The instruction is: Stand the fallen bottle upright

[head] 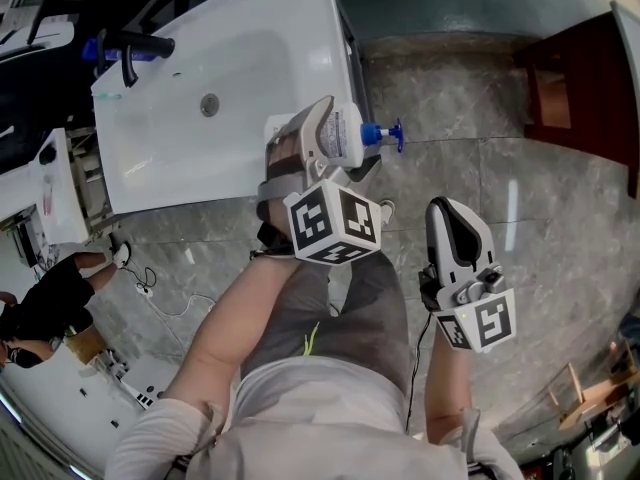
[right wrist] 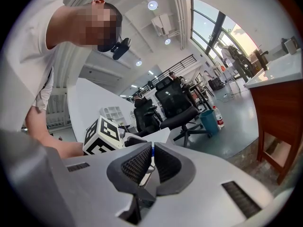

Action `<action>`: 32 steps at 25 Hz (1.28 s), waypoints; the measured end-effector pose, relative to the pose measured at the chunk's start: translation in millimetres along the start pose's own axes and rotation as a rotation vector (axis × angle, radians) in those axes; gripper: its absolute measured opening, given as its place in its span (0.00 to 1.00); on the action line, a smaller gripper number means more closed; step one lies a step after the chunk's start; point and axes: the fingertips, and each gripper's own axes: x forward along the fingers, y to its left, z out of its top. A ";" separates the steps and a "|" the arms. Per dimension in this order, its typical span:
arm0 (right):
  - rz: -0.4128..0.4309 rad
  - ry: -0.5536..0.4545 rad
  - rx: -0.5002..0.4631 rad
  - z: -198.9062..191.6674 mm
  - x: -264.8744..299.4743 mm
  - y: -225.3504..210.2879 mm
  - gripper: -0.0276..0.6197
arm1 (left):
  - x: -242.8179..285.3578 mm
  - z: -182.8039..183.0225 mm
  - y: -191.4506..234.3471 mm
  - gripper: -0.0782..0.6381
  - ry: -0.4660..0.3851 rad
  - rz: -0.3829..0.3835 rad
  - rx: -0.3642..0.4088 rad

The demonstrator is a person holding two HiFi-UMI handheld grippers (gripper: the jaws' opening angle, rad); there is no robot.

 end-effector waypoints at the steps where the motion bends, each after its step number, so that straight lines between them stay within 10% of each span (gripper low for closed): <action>1: 0.001 -0.001 0.001 0.1 0.4 0.3 0.11 | -0.6 1.6 -0.3 0.85 -0.008 0.002 0.002; 10: -0.001 -0.003 -0.003 1.8 1.7 0.6 0.11 | -10.3 17.9 3.4 0.83 -0.099 -0.006 -0.055; 17: 0.005 -0.002 -0.001 1.0 3.2 5.9 0.11 | -3.3 5.8 -17.0 0.80 0.011 -0.039 0.100; 32: 0.004 0.007 -0.009 0.0 1.1 6.1 0.11 | -33.2 21.9 25.6 0.72 -0.256 -0.005 -0.188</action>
